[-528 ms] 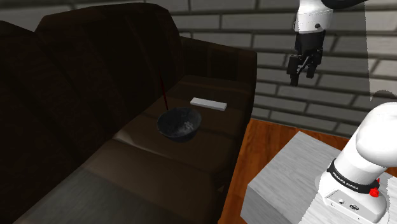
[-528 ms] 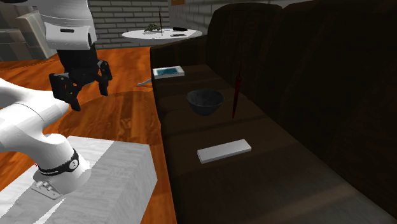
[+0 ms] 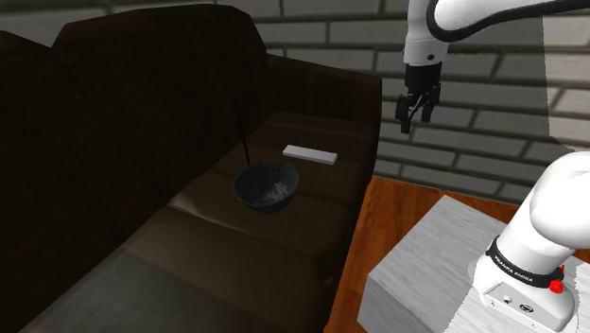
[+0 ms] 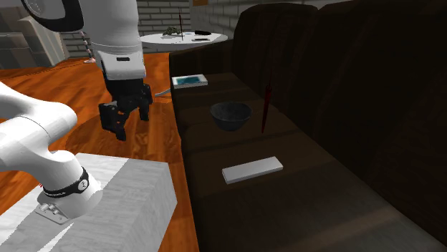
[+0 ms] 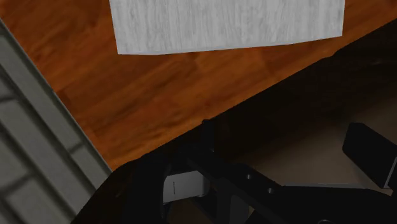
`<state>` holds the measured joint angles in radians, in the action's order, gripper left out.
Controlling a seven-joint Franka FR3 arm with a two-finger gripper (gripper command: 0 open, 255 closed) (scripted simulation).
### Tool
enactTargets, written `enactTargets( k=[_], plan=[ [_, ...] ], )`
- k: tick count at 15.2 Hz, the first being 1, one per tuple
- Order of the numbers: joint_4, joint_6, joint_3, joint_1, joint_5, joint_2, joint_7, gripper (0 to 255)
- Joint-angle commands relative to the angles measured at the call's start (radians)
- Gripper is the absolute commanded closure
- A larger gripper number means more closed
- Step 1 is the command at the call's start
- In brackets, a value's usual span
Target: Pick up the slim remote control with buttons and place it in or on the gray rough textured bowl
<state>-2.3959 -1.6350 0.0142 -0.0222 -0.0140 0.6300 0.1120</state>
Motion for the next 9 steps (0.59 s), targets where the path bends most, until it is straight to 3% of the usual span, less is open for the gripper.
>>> enactTargets(
  k=[1,9],
  plan=[
    [0.013,-0.057,-0.001,-0.007,0.001,-0.059,-0.019,0],
    [0.129,-0.262,0.003,-0.031,0.003,-0.345,-0.089,0]
  ],
)
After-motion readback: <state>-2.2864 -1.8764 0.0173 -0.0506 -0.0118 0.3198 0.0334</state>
